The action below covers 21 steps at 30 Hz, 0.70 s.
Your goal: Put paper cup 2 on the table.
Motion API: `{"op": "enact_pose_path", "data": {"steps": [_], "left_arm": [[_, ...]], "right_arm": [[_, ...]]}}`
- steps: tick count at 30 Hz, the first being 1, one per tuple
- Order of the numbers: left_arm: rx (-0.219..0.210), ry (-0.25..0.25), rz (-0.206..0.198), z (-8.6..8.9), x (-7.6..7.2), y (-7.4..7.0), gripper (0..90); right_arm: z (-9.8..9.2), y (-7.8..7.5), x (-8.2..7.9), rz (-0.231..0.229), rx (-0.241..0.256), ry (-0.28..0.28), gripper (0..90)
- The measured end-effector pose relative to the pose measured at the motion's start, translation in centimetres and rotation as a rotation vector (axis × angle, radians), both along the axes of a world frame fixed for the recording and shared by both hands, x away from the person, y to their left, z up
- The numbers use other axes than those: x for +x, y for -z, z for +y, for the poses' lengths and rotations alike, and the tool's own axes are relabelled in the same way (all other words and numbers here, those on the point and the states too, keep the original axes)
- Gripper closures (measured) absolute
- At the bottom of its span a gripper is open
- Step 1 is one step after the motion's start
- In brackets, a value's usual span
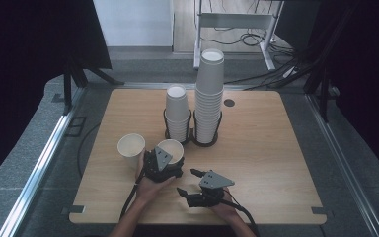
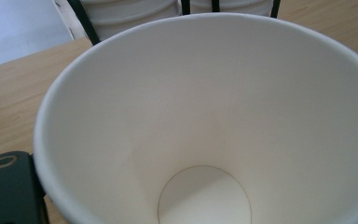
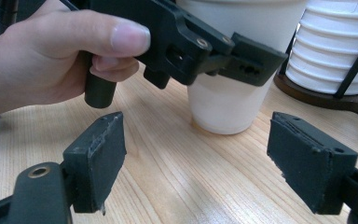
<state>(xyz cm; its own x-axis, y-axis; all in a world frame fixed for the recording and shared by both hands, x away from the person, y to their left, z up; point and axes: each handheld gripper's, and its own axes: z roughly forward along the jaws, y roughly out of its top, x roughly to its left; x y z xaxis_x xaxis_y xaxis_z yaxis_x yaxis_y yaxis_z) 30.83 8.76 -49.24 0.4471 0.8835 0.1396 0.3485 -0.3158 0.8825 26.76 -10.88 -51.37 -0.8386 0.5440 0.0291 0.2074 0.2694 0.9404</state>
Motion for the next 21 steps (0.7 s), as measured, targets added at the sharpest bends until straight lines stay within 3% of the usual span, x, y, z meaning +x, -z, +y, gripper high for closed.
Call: {"op": "enact_pose_path", "data": {"steps": [12, 15, 21], "left_arm": [[0.009, -0.003, 0.0, -0.3, 0.0, 0.2, 9.8], [-0.002, 0.009, 0.005, -0.4, -0.2, -0.2, 3.5], [-0.031, 0.012, -0.007, -0.4, -0.8, -1.2, 1.5]], "right_arm": [[0.0, 0.0, 0.0, -0.002, 0.001, -0.003, 19.1], [0.0, 0.0, 0.0, -0.002, 0.004, -0.002, 19.1], [-0.2, 0.0, 0.0, 0.006, 0.017, -0.005, 19.2]]}}
